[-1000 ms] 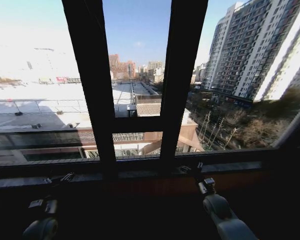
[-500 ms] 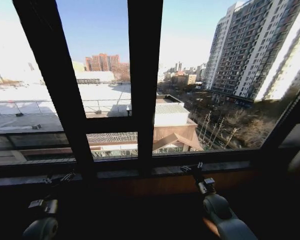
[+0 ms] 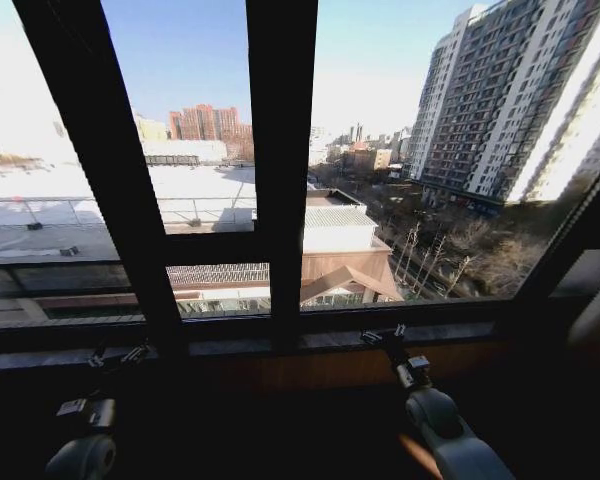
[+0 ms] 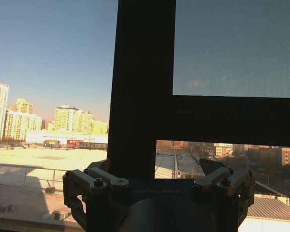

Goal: Open the curtains by pulling them apart, changing their state from closed to fully open.

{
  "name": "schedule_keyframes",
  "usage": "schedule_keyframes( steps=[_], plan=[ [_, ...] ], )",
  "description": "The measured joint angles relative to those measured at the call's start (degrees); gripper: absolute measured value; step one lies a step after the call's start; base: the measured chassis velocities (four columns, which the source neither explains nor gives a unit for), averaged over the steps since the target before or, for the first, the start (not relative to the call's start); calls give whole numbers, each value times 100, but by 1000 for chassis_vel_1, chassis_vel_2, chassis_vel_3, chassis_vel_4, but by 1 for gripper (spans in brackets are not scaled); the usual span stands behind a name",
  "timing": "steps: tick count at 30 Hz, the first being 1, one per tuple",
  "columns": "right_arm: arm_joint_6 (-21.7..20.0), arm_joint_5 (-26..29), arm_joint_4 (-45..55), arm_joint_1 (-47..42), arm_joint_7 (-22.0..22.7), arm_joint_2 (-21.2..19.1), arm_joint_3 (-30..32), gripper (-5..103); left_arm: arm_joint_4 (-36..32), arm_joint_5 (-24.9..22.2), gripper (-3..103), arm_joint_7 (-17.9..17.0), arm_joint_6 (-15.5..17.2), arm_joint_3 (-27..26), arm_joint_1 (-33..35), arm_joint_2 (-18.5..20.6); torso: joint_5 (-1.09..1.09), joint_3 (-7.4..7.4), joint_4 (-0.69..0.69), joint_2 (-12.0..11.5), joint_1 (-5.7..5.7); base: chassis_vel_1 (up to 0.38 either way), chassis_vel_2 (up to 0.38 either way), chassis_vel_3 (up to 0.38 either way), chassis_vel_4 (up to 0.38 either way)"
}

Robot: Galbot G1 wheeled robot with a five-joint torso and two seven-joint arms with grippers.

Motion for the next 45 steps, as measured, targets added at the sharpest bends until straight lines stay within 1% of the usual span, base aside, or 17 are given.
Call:
schedule_keyframes(
  steps=[6, 15, 18, 19, 20, 22, 24, 25, 26, 29, 31, 34, 36, 40, 42, 45],
  plan=[
    [0, 0, 0, 0, 0, -1, 1, 100, 0, 0, 100, 0, 0, 1, 0, -2, 1, 0, 0, 0, 0, 136, -157, -132, 178],
    [0, 0, 0, 0, 0, -1, 1, 100, 0, 0, 100, 0, 0, 1, 0, -1, -1, 0, 1, 0, -2, 245, -300, -238, 290],
    [0, 0, 0, 0, 0, -1, 0, 100, 0, 0, 100, -1, 0, 1, 0, -1, -2, 0, 3, 1, -1, 247, -422, -254, 412],
    [0, 0, 0, -1, 0, -1, 0, 100, 0, 0, 100, 0, 0, 2, 0, -2, -5, -1, 0, 1, -3, 248, -463, -231, 440],
    [0, 0, 0, -1, 0, -1, 0, 100, 0, 0, 100, 0, 0, 2, 0, -2, -5, -1, 0, 1, -3, 248, -463, -231, 440],
    [0, 0, 0, 0, 0, -1, 1, 100, -3, 0, 100, 0, -1, 2, 0, -2, 4, -2, -1, 3, -5, 258, -485, -233, 492],
    [0, 0, -1, 0, 0, -1, 1, 100, -2, 0, 100, 0, -1, 2, 0, -2, 4, 0, -1, 2, -4, 273, -534, -244, 525],
    [0, 0, -1, 0, 0, -1, 1, 100, -2, 0, 100, 1, -1, 2, 0, -2, 4, 2, 0, 0, -1, 259, -534, -244, 516],
    [0, 0, -1, 0, 0, -1, 1, 100, -2, 0, 100, 1, -1, 3, 0, -2, -1, 2, 0, 0, 1, 259, -485, -241, 516],
    [0, 0, -1, 0, 0, -2, 2, 100, -2, 0, 100, 2, -1, 3, 0, -2, 4, 0, -1, 0, 0, 177, -454, -189, 475],
    [0, 0, -1, 0, 0, -2, 2, 100, -2, 0, 100, 2, -1, 3, 0, -3, -2, -1, 0, 1, -2, 209, -420, -209, 422],
    [0, 0, -1, 0, 0, -2, 2, 100, -2, 0, 100, 2, -1, 3, 0, -3, -2, 0, 0, 1, -2, 257, -363, -262, 348],
    [0, 0, -1, -2, 0, -2, 2, 100, -2, 0, 100, 2, -1, 2, 1, -3, 3, -2, 1, 4, -7, 226, -177, -237, 263],
    [0, 0, 0, -2, 0, -1, 1, 100, -1, 0, 100, 1, -1, 0, 1, -2, 0, -4, 2, 6, -7, 108, -18, -162, 62],
    [0, 0, -1, -2, 0, -2, 1, 100, 0, 0, 100, 0, -1, 0, 0, -2, -6, -1, 0, 3, -4, 33, 39, -63, -29],
    [0, 0, -1, -1, 0, -1, 1, 100, 0, 0, 100, 1, -1, 0, -1, -2, 0, 2, 0, -3, 4, 8, 48, 11, -69]
  ],
)
